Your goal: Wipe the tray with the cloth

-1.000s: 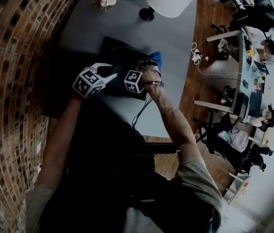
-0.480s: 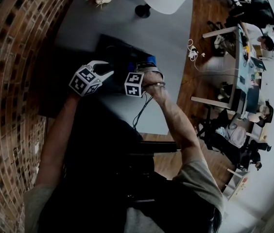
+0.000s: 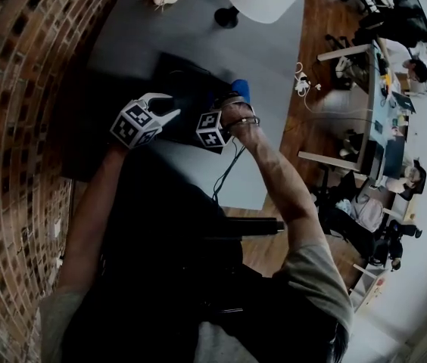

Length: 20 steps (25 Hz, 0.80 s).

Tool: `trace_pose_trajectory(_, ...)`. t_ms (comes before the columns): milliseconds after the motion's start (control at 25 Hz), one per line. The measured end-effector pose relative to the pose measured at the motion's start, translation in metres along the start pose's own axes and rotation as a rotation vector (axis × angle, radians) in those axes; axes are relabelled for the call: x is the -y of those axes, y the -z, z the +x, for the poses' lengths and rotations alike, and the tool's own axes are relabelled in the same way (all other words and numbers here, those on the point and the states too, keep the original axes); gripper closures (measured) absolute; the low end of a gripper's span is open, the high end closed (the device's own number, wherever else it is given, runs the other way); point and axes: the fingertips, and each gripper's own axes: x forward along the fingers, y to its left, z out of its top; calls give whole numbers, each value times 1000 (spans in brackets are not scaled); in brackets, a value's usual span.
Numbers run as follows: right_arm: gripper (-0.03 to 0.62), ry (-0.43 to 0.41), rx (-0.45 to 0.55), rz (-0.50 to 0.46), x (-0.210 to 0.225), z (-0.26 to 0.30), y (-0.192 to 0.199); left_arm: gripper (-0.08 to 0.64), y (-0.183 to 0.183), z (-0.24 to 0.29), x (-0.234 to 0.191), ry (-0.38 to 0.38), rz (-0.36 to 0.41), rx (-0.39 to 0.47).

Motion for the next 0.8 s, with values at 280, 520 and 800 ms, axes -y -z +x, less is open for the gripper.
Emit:
trace_pose_trajectory(280,445,-543,393,138,-92,-46,-74,428,-1,0,1,-5,8,0)
trace_pose_trajectory(520,445,-556,755,572,-44,-58,-101,428,5,1,-2,-3,8,-6)
trace_pose_trajectory(800,445,-626,851,762,-33,-60,-108,428,6,1,-1,-5,7,-5)
